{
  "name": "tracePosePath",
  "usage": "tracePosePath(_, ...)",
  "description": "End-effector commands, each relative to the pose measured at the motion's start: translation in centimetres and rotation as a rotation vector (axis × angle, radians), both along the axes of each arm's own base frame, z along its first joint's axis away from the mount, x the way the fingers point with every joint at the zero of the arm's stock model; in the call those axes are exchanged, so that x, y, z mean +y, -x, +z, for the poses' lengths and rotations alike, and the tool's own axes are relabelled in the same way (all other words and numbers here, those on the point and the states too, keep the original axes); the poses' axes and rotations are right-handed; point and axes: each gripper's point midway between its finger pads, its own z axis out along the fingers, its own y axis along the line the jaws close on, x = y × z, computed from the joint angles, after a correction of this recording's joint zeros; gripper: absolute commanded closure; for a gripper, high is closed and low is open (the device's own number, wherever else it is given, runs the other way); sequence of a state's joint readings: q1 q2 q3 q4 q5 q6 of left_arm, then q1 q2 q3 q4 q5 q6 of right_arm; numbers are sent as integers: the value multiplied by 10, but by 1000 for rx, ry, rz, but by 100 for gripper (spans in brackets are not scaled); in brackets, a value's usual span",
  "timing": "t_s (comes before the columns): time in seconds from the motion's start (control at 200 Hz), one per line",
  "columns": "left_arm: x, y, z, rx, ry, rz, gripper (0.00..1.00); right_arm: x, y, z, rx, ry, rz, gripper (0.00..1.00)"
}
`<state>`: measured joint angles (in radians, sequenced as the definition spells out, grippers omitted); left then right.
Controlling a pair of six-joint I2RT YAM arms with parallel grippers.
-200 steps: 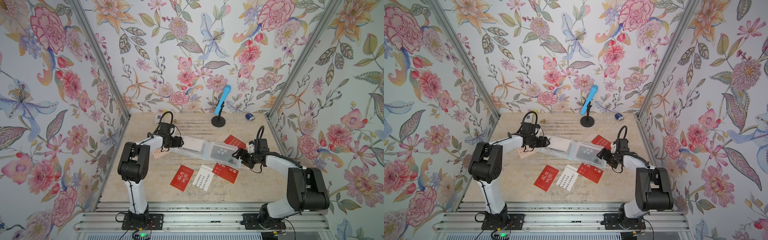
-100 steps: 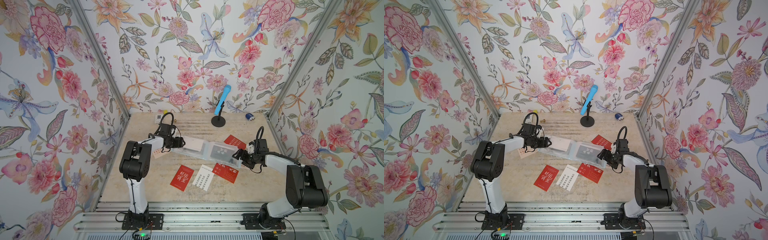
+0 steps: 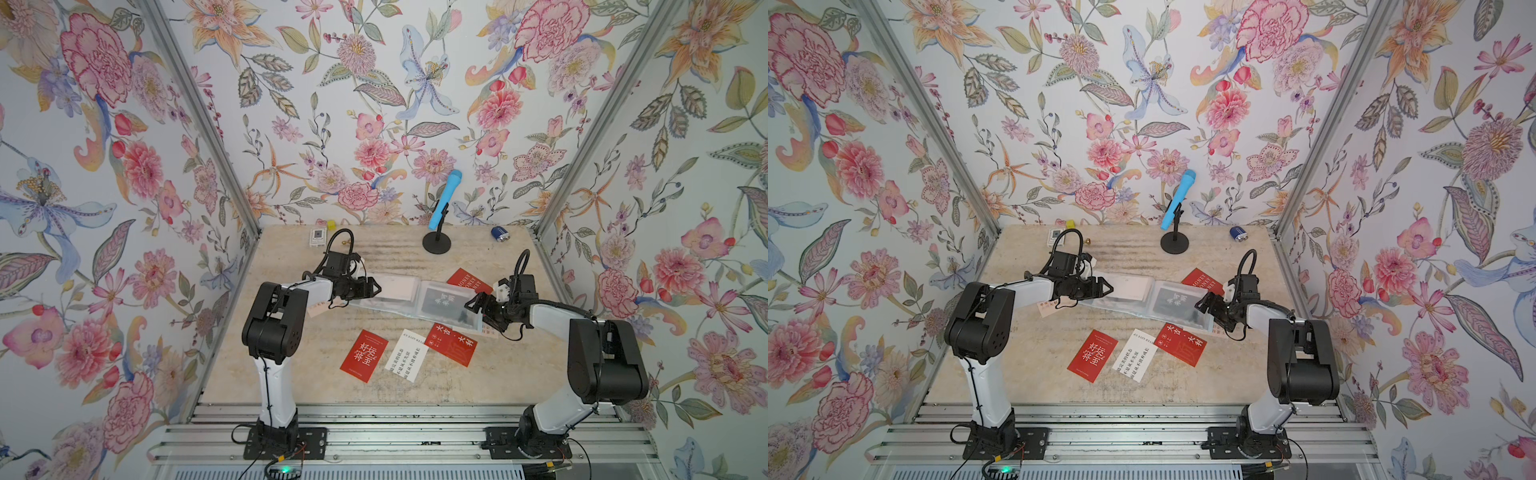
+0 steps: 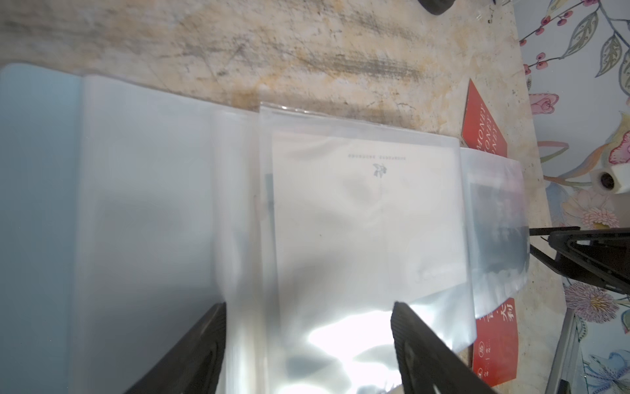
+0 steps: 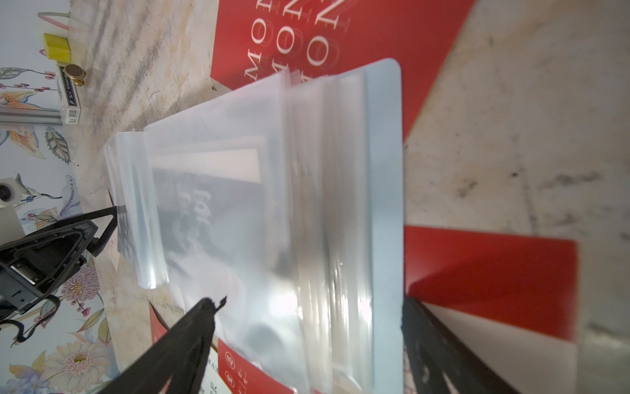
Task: Place the photos into the photo albums
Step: Turn the page of the photo album at the center of the board.
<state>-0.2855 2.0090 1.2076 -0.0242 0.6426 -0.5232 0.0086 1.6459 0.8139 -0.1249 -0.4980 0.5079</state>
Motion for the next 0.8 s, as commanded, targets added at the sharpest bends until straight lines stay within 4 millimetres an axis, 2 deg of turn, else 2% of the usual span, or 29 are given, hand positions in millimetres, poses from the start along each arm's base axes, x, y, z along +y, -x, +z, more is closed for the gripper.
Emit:
tracePosePath(0.0, -29, 24, -3, 80, 89, -66, 23, 11, 14, -25, 83, -25, 41, 12)
tracePosePath(0.225, -66, 29, 22, 66, 185, -125, 23, 11, 12, -25, 81, -28, 44, 12)
tracePosePath(0.515, -111, 33, 73, -6, 238, -205, 23, 13, 11, -22, 77, -39, 49, 12)
tracePosePath(0.676, -131, 35, 86, -22, 252, -236, 23, 13, 9, -12, 54, -54, 45, 12)
tracePosePath(0.796, -148, 39, 87, -22, 260, -262, 23, 6, 8, 1, 25, -70, 16, 11)
